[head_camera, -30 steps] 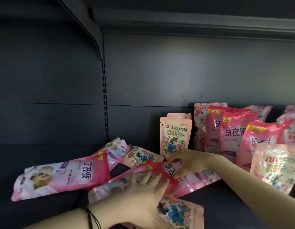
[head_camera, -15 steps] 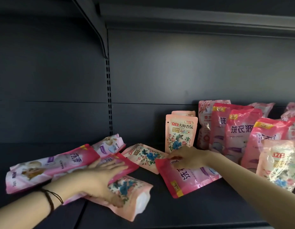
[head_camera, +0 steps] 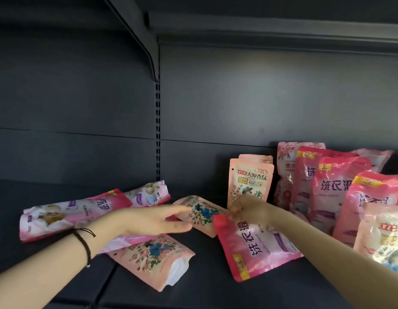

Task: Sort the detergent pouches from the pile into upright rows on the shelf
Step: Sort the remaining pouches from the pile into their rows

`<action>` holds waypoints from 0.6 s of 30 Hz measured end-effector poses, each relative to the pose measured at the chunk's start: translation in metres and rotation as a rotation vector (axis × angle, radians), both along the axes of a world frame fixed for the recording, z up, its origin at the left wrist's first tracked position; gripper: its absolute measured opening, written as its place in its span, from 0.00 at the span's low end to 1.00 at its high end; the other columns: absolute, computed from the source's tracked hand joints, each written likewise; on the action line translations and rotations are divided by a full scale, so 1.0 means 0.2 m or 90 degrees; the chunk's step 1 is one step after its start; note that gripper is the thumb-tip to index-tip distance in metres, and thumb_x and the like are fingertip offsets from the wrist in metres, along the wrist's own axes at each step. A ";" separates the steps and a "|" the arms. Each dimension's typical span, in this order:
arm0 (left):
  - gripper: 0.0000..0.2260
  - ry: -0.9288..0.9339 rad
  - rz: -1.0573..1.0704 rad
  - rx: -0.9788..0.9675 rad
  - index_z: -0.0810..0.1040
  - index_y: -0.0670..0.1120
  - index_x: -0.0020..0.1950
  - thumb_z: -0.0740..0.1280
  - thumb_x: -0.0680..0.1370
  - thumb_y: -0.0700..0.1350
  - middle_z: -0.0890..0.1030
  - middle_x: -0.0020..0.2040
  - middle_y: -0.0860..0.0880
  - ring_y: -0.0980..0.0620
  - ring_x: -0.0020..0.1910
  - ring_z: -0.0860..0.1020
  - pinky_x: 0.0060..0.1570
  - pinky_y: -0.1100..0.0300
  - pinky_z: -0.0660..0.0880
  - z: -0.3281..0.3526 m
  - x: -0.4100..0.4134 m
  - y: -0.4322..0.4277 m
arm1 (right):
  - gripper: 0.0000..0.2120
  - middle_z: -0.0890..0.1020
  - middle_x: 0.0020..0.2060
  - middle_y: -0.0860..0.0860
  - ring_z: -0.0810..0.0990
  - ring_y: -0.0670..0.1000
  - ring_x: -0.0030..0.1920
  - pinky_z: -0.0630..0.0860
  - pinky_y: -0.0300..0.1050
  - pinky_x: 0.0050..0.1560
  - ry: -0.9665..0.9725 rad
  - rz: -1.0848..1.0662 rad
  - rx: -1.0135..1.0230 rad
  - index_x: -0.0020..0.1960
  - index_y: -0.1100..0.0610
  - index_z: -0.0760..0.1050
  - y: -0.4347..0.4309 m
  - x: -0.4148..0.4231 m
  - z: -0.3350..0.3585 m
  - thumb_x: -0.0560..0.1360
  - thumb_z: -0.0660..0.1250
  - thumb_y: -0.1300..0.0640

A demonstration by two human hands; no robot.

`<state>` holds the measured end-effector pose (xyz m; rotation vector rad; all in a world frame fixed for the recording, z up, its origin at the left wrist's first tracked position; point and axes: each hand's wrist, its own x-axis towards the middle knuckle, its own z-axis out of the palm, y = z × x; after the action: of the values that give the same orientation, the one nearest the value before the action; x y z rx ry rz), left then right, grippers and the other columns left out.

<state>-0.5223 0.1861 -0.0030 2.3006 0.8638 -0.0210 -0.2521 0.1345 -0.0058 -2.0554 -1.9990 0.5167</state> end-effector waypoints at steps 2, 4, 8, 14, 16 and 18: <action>0.41 -0.065 0.041 -0.017 0.64 0.60 0.73 0.61 0.63 0.75 0.66 0.70 0.64 0.67 0.68 0.65 0.65 0.69 0.61 -0.01 0.10 -0.06 | 0.09 0.78 0.35 0.49 0.74 0.44 0.34 0.70 0.30 0.32 0.059 -0.032 0.050 0.43 0.61 0.80 -0.02 0.01 0.03 0.78 0.65 0.59; 0.24 -0.130 0.046 -0.046 0.76 0.68 0.57 0.67 0.63 0.72 0.77 0.57 0.68 0.72 0.57 0.74 0.54 0.77 0.68 -0.01 0.20 -0.12 | 0.08 0.76 0.33 0.48 0.71 0.43 0.29 0.67 0.30 0.25 0.143 -0.070 0.114 0.44 0.61 0.79 -0.06 0.03 0.09 0.79 0.64 0.61; 0.15 -0.301 0.095 -0.119 0.81 0.56 0.52 0.77 0.67 0.53 0.86 0.48 0.53 0.55 0.49 0.83 0.53 0.61 0.78 0.00 0.36 -0.15 | 0.07 0.76 0.33 0.50 0.71 0.45 0.29 0.69 0.34 0.25 0.340 -0.133 0.262 0.43 0.61 0.79 -0.16 0.08 0.20 0.78 0.66 0.61; 0.05 -0.590 0.252 -0.083 0.83 0.45 0.46 0.74 0.72 0.42 0.86 0.40 0.51 0.56 0.42 0.83 0.42 0.66 0.78 0.11 0.52 -0.13 | 0.10 0.80 0.35 0.53 0.77 0.50 0.34 0.77 0.46 0.38 0.614 -0.217 0.411 0.40 0.57 0.77 -0.22 0.14 0.29 0.79 0.64 0.61; 0.02 -0.683 0.266 -0.090 0.83 0.45 0.46 0.72 0.74 0.41 0.85 0.40 0.51 0.55 0.42 0.83 0.45 0.63 0.79 0.18 0.59 -0.13 | 0.10 0.80 0.31 0.51 0.78 0.49 0.32 0.77 0.42 0.35 0.698 -0.247 0.443 0.39 0.57 0.75 -0.22 0.16 0.30 0.79 0.63 0.60; 0.01 -0.741 0.261 -0.063 0.82 0.45 0.44 0.71 0.74 0.40 0.85 0.37 0.52 0.58 0.38 0.83 0.44 0.65 0.79 0.24 0.66 -0.14 | 0.09 0.79 0.32 0.52 0.77 0.51 0.34 0.77 0.45 0.39 0.782 -0.274 0.452 0.41 0.59 0.73 -0.22 0.18 0.27 0.80 0.62 0.60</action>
<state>-0.3899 0.1579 0.0447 1.5591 0.6196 1.2680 -0.2168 0.0911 0.0489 -1.1371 -0.7909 0.6159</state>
